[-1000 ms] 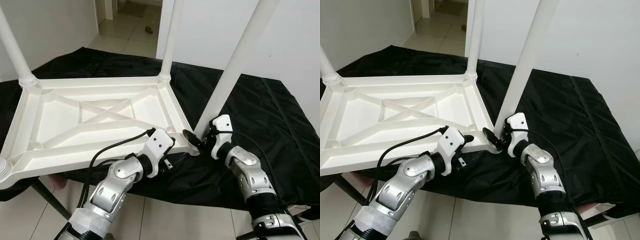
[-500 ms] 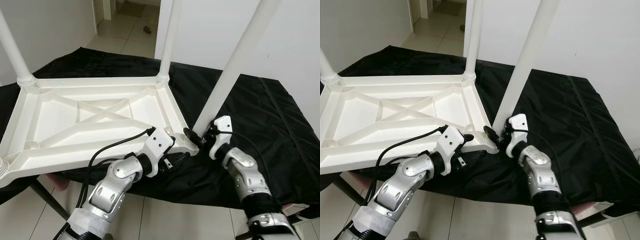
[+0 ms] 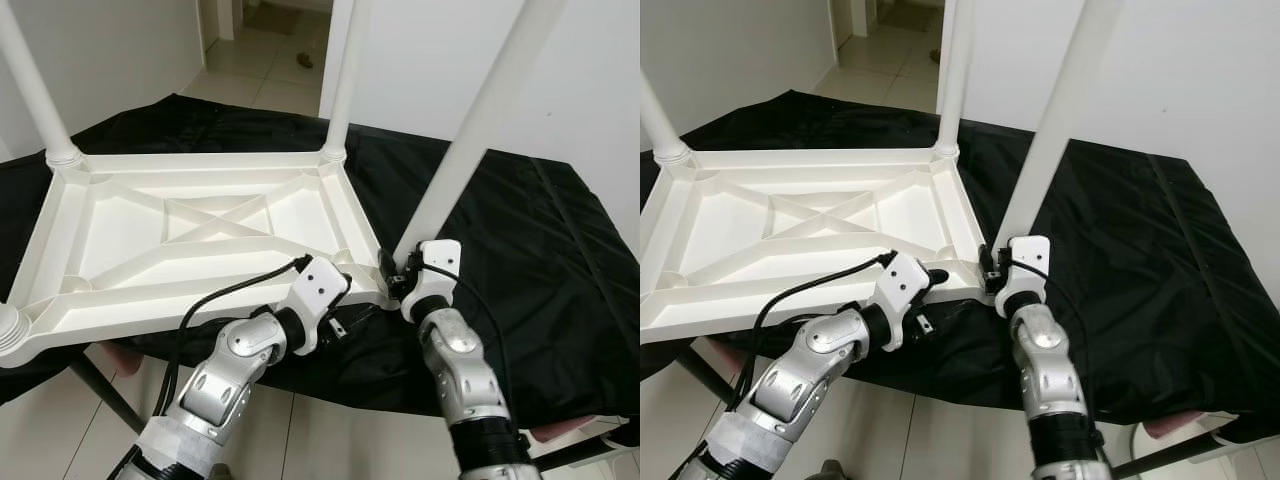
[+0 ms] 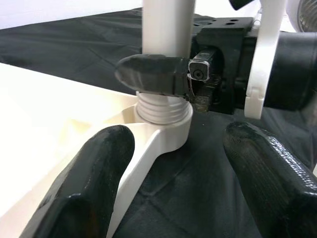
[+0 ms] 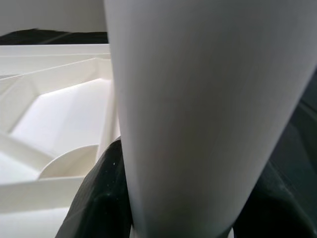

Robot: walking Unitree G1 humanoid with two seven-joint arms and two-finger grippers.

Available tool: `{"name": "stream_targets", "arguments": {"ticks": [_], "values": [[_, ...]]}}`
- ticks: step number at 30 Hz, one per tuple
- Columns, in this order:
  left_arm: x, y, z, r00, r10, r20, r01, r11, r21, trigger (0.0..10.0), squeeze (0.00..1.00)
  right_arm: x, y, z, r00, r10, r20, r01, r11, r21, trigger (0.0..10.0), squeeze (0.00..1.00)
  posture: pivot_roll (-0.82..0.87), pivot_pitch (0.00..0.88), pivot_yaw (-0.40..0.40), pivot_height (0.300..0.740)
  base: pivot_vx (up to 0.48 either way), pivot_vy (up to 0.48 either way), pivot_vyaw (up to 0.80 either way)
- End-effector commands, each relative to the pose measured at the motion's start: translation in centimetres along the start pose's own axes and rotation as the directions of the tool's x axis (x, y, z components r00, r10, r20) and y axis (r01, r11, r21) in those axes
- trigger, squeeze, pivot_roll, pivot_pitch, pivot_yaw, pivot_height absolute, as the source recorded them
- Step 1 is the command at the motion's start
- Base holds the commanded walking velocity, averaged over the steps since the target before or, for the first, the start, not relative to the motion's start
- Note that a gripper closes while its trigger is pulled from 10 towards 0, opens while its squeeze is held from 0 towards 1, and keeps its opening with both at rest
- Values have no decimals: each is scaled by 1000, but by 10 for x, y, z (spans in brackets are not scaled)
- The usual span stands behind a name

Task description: Building children table

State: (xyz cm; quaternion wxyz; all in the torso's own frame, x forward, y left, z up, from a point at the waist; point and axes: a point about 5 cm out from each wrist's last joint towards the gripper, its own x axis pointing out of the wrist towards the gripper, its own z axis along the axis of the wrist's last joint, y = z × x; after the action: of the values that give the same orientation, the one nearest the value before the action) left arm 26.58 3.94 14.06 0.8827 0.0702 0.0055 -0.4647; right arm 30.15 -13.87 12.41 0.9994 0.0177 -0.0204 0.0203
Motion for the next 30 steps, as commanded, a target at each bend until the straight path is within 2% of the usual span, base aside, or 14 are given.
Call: {"name": "stream_targets", "arguments": {"ticks": [1, 8, 9, 10, 16, 19, 20, 21, 24, 25, 26, 27, 28, 30], "values": [[1, -5, 0, 999, -32, -8, 32, 999, -2, 10000, 0, -8, -11, -5, 990, -138, -26, 138, 990, -14, 0, 0, 70, 0, -67, 740, 0, 0, 0], [2, -5, 0, 999, -33, -7, 33, 999, -9, 10000, 0, -8, -13, -2, 988, -148, -41, 148, 989, -2, 0, 0, 67, 0, -68, 740, 0, 0, 0], [2, -6, 0, 999, -34, -6, 34, 999, -9, 10000, 0, -7, -12, -2, 990, -130, -52, 131, 991, 12, 9765, 0, 66, 0, -68, 740, 0, 0, 0], [2, -6, 0, 999, -35, -6, 35, 999, -9, 10000, 0, -5, -11, 0, 993, -107, -45, 108, 994, 22, 10000, 1000, 66, 0, -70, 740, 0, 0, 0], [2, -6, 1, 999, -36, -4, 36, 999, -11, 10000, 0, 0, -14, 6, 998, -58, -19, 58, 998, 17, 10000, 1000, 66, 0, -71, 740, 0, 0, 0], [2, -6, 1, 999, -36, -3, 36, 999, -12, 10000, 0, 4, -14, 11, 999, 39, -6, -39, 999, 6, 10000, 1000, 64, 0, -71, 740, 0, 0, 0], [1, -6, 1, 999, -38, -3, 38, 999, -13, 10000, 0, 7, -14, 12, 991, 131, -16, -131, 991, -5, 10000, 0, 64, 0, -71, 740, 0, 0, 0], [1, -6, 1, 999, -41, -3, 41, 999, -14, 10000, 0, 9, -13, 14, 977, 210, -24, -211, 978, -1, 10000, 0, 63, 0, -71, 740, 0, 0, 0], [2, -6, 1, 999, -42, -4, 42, 999, -13, 10000, 0, 10, -13, 15, 958, 286, -31, -287, 958, -13, 10000, 0, 63, 0, -71, 740, 0, 0, 0], [2, -6, 1, 999, -42, -4, 42, 999, -13, 10000, 0, 10, -12, 16, 925, 376, -43, -378, 925, -34, 10000, 0, 63, 0, -70, 740, 0, 0, 0], [2, -6, 1, 999, -42, -4, 42, 999, -13, 10000, 0, 10, -12, 16, 925, 376, -43, -378, 925, -34, 10000, 0, 63, 0, -70, 740, 0, 0, 0], [2, -5, 1, 999, -42, -4, 42, 999, -13, 10000, 0, 9, -10, 17, 890, 453, -48, -455, 888, -63, 10000, 0, 63, 0, -68, 740, 0, 0, 0], [2, -5, 1, 999, -42, -4, 42, 999, -13, 10000, 0, 9, -10, 17, 890, 453, -48, -455, 888, -63, 10000, 0, 63, 0, -68, 740, 0, 0, 0], [1, -5, 1, 999, -44, -4, 44, 999, -11, 10000, 0, 9, -9, 12, 804, 586, -101, -594, 793, -135, 10000, 0, 67, 0, -67, 740, 0, 0, 0]]}}
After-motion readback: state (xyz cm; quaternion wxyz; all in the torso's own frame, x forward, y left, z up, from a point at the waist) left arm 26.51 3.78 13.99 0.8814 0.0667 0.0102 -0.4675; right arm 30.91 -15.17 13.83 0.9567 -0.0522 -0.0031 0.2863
